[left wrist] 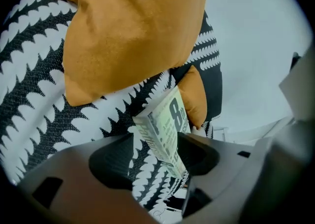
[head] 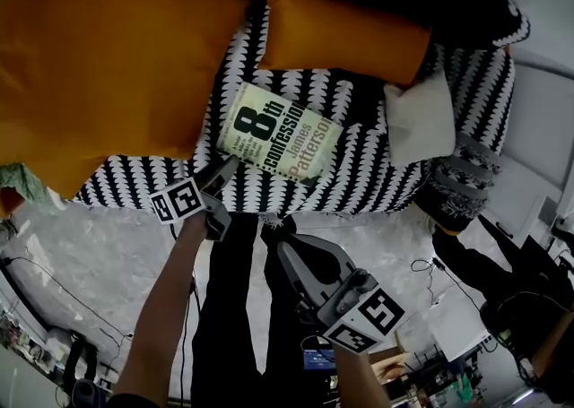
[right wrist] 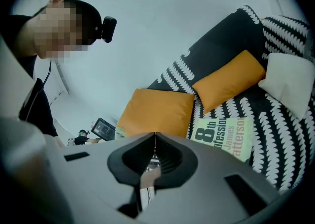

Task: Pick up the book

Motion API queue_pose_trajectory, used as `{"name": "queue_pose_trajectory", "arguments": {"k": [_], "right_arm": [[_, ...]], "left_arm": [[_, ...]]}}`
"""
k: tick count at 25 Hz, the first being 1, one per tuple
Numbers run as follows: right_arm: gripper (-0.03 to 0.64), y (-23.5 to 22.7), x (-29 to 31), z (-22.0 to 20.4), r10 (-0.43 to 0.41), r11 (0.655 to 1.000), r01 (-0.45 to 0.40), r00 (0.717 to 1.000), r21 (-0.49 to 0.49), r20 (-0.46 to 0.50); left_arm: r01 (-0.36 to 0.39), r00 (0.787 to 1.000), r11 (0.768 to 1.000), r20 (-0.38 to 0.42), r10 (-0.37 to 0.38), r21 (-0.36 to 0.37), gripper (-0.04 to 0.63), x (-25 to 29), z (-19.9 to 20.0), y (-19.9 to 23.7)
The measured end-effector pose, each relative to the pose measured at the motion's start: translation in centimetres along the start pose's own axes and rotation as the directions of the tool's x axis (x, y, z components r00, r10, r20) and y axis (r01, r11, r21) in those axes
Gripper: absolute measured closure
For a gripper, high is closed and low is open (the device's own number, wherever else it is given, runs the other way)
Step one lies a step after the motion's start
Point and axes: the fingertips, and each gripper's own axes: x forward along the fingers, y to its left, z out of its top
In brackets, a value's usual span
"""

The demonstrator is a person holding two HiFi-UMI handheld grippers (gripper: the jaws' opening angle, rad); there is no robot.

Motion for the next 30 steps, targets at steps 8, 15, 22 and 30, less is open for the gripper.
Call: {"name": "queue_pose_trajectory", "arguments": {"k": [8, 15, 22, 30], "right_arm": [[0.600, -1.8, 0.7, -1.3, -0.007, 1.000, 0.008, 1.000, 0.017, -0.023], [0.600, -0.4, 0.2, 0.3, -0.001, 1.000, 0.001, 1.000, 0.018, -0.002], [0.600, -0.1, 0.6, 0.0, -0.007, 1.000, 0.007, 1.000, 0.023, -0.022], [0.600, -0.1, 0.8, -0.2, 0.001, 1.000, 0.000, 1.000, 0.015, -0.016]], "left_arm": [[0.039, 0.999, 0.998, 0.019, -0.038, -0.039, 0.316, 2.5, -0.5, 1.0], [0.081, 0.996, 0.996, 0.046, -0.079, -0.026, 0.316, 0.7, 1.1, -1.2], [0.093, 0.994, 0.993, 0.058, -0.089, -0.066, 0.316, 1.2, 1.2, -1.1], [0.089, 0.991, 0.990, 0.114, -0.076, -0.109, 0.350, 1.3, 1.9, -0.5]]}}
